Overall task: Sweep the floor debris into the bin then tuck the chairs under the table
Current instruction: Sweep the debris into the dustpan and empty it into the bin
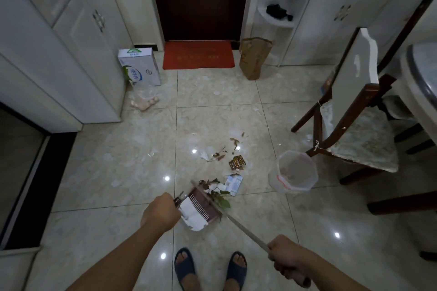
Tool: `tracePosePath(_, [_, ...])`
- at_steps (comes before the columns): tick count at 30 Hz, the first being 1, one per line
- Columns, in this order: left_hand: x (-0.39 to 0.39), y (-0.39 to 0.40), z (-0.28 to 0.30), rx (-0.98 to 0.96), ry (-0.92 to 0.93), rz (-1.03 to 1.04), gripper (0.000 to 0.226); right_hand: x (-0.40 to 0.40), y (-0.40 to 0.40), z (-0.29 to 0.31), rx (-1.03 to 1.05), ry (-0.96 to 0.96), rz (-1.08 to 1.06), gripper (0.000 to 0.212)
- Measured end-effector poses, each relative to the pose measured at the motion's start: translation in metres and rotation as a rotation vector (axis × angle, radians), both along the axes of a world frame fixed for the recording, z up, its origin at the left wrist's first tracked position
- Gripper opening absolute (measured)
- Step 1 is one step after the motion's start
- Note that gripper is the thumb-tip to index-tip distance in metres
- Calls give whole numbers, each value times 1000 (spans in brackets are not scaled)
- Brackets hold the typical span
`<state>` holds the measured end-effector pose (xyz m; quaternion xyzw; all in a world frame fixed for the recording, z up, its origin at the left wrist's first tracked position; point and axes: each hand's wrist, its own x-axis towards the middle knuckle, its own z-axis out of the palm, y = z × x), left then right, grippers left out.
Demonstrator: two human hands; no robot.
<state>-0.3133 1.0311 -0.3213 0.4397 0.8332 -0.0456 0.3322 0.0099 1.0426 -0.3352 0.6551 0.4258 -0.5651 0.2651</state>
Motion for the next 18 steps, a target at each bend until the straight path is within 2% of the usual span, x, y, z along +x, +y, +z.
tracePosePath(9, [-6, 3, -1, 9, -5, -1, 6, 36, 46, 77, 20, 187, 41, 13])
tracePosePath(14, [-7, 2, -3, 16, -17, -2, 8, 43, 59, 83, -9, 206, -77, 13])
tracePosePath(18, [-5, 0, -4, 23, -18, -4, 9, 38, 68, 74, 95, 181, -45, 19])
